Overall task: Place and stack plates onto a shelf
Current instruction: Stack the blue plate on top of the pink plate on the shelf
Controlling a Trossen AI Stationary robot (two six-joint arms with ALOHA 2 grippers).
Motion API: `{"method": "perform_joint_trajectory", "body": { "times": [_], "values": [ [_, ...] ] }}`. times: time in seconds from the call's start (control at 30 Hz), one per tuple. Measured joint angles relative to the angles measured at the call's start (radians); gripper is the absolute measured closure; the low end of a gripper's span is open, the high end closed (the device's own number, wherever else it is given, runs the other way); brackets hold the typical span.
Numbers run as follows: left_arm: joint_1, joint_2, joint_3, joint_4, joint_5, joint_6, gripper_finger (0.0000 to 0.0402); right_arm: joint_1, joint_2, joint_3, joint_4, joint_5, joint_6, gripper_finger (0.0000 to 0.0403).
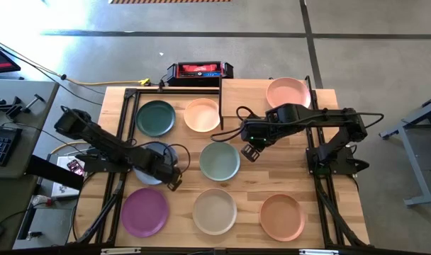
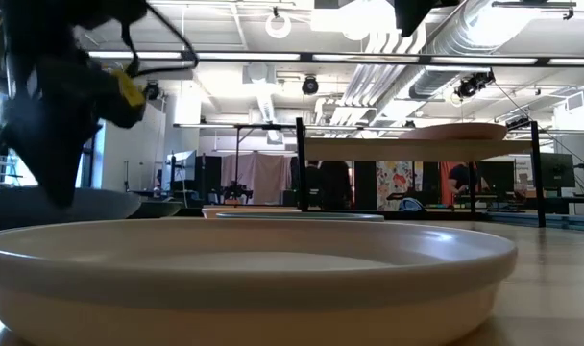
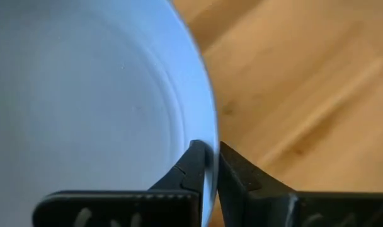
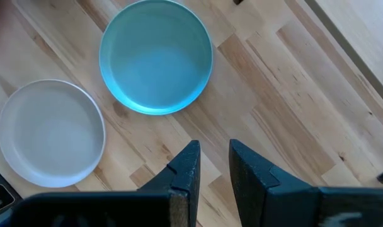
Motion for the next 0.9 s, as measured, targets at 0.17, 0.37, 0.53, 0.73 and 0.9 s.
{"method": "perform_joint_trajectory", "body": {
  "times": [0.17,0.37,0.53,0.73,0.9],
  "values": [
    [-0.028,0.000,0.075,-0.045,-0.007,0.072,0.0391,0.000,0.000,0.000,0.000,0.001,-0.018,0.0341],
    [-0.081,0.000,0.170,-0.097,-0.009,0.195,0.0392,0.000,0.000,0.000,0.005,-0.001,-0.019,0.0341],
    [-0.123,0.000,0.241,-0.135,-0.010,0.343,0.0400,0.000,0.000,0.000,0.005,-0.009,-0.049,0.0341],
    [-0.149,0.000,0.288,-0.166,-0.033,0.545,0.0400,0.000,0.000,0.000,0.013,-0.009,-0.070,0.0338],
    [-0.149,0.000,0.292,-0.186,-0.053,0.694,0.0401,0.000,0.000,0.000,0.041,0.015,-0.051,0.0316]
  ]
}}
